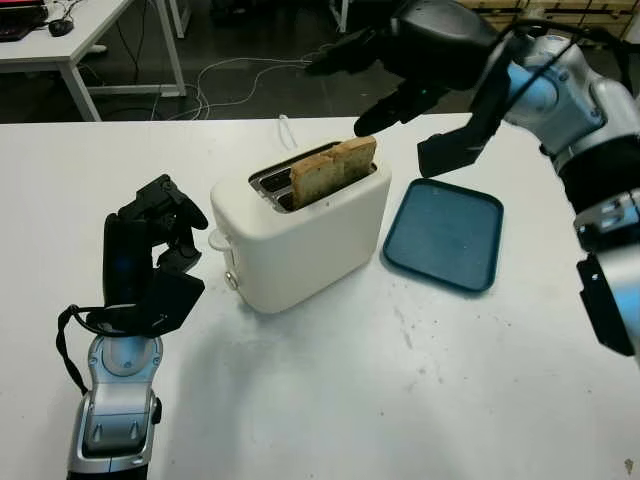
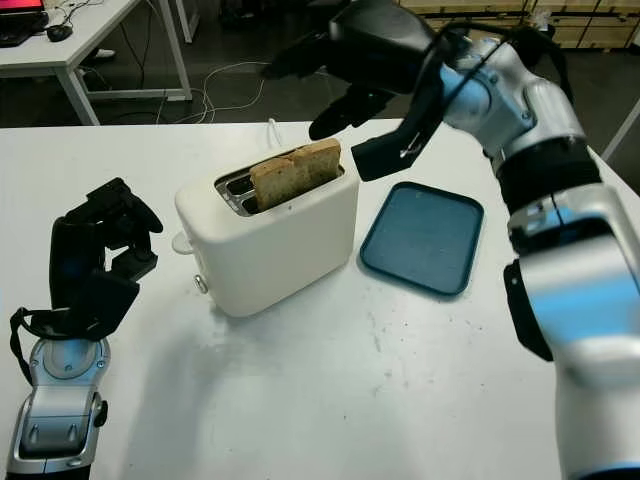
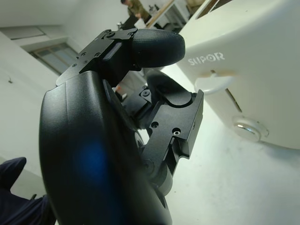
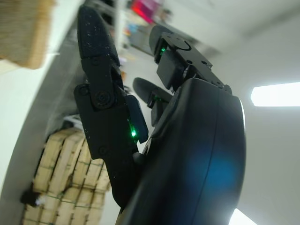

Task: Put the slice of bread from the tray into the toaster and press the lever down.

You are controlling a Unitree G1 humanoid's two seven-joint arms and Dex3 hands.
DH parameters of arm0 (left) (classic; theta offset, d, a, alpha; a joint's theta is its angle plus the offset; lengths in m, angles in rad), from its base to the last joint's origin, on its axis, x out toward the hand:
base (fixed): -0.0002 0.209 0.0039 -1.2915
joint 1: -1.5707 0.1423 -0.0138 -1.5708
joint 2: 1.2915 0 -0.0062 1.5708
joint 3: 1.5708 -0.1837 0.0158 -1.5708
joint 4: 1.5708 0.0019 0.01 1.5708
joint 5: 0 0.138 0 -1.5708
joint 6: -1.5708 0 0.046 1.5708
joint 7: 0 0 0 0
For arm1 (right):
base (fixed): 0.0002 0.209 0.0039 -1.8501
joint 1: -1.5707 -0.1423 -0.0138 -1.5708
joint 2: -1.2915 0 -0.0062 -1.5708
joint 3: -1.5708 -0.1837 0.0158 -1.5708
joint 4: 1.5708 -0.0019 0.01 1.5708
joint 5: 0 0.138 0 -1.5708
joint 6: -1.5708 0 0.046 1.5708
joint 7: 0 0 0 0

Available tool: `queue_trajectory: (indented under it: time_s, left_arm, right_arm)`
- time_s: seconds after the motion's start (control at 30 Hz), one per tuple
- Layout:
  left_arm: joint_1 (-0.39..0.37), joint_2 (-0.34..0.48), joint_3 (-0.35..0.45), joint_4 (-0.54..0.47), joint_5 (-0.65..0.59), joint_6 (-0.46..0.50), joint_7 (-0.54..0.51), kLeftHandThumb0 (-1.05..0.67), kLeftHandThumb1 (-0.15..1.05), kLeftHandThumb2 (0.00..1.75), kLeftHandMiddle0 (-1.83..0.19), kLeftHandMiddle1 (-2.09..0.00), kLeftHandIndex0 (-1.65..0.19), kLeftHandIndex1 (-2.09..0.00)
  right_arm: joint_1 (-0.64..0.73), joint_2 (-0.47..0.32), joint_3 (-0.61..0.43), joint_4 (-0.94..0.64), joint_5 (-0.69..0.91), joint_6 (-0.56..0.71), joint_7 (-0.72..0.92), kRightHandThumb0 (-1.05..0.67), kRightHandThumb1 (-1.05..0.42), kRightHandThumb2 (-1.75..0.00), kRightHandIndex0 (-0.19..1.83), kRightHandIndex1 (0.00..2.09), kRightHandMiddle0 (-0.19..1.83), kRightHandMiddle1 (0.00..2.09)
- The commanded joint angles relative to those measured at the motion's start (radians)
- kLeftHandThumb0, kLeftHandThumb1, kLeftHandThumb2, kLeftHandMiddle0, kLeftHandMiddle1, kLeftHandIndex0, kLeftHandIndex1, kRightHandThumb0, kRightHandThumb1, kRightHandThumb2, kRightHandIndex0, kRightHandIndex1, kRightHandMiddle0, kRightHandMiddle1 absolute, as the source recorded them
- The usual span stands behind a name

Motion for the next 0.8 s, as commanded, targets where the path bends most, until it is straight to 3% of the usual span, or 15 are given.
queue_trajectory:
  time_s: [0.0,0.03,0.07,0.1,0.13,0.23,0.27,0.37,0.47,0.53,0.63,0.77]
  left_arm:
    - [-0.016,-0.003,0.001,0.003,-0.003,-0.011,0.003,0.03,0.76,1.07,-1.10,-1.75,-0.74,-1.75]
    - [-0.017,-0.003,0.001,0.003,-0.003,-0.009,0.003,0.03,0.76,1.07,-1.10,-1.75,-0.74,-1.75]
    - [-0.019,-0.003,0.000,0.004,-0.004,-0.009,0.002,0.03,0.77,1.07,-1.10,-1.75,-0.74,-1.75]
    - [-0.023,-0.003,-0.001,0.007,-0.005,-0.012,0.002,0.03,0.77,1.07,-1.10,-1.75,-0.74,-1.75]
    - [-0.025,-0.002,-0.002,0.010,-0.005,-0.014,0.002,0.03,0.76,1.08,-1.10,-1.75,-0.74,-1.75]
    - [-0.034,-0.001,-0.006,0.016,-0.002,-0.016,0.002,0.04,0.76,1.09,-1.11,-1.75,-0.75,-1.75]
    - [-0.036,-0.002,-0.008,0.017,0.002,-0.014,0.003,0.04,0.75,1.10,-1.12,-1.75,-0.75,-1.75]
    - [-0.040,-0.001,-0.013,0.021,0.010,-0.015,0.008,0.04,0.74,1.10,-1.10,-1.75,-0.75,-1.75]
    - [-0.044,-0.003,-0.015,0.029,0.005,-0.021,0.008,0.04,0.74,1.11,-1.10,-1.75,-0.76,-1.75]
    - [-0.045,-0.002,-0.015,0.032,0.002,-0.022,0.008,0.03,0.74,1.12,-1.12,-1.75,-0.76,-1.75]
    - [-0.043,-0.003,-0.014,0.032,-0.002,-0.019,0.008,0.03,0.74,1.12,-1.13,-1.75,-0.77,-1.75]
    - [-0.042,-0.002,-0.014,0.031,-0.004,-0.018,0.004,0.04,0.74,1.12,-1.11,-1.75,-0.76,-1.75]
  right_arm:
    - [0.095,-0.016,-0.026,-0.012,0.007,0.007,-0.092,-0.52,-0.92,-0.13,0.55,1.29,0.92,0.33]
    - [0.138,-0.017,-0.033,-0.028,-0.006,0.013,-0.150,-0.49,-0.92,-0.13,0.63,1.31,0.92,0.53]
    - [0.183,-0.016,-0.038,-0.044,-0.022,0.023,-0.212,-0.46,-0.92,-0.14,0.69,1.39,0.82,0.92]
    - [0.234,-0.016,-0.042,-0.061,-0.039,0.036,-0.274,-0.45,-0.92,-0.15,0.72,1.45,0.77,1.10]
    - [0.276,-0.016,-0.045,-0.076,-0.051,0.048,-0.321,-0.45,-0.92,-0.18,0.74,1.54,0.72,1.25]
    - [0.411,-0.006,-0.075,-0.140,-0.043,0.097,-0.403,-0.45,-0.92,-0.27,0.71,1.71,0.64,1.43]
    - [0.455,0.005,-0.094,-0.159,-0.022,0.106,-0.425,-0.45,-0.92,-0.29,0.73,1.73,0.64,1.44]
    - [0.578,0.039,-0.160,-0.228,0.073,0.121,-0.427,-0.45,-0.92,-0.34,0.78,1.68,0.73,1.22]
    - [0.695,0.070,-0.221,-0.329,0.136,0.169,-0.431,-0.47,-0.92,-0.32,0.76,1.74,0.62,1.48]
    - [0.783,0.107,-0.271,-0.429,0.191,0.226,-0.422,-0.47,-0.92,-0.32,0.76,1.74,0.62,1.50]
    - [0.887,0.168,-0.324,-0.544,0.267,0.273,-0.407,-0.44,-0.92,-0.35,0.78,1.68,0.76,1.08]
    - [0.981,0.266,-0.362,-0.624,0.377,0.309,-0.379,-0.42,-0.92,-0.35,0.79,1.74,0.76,1.13]
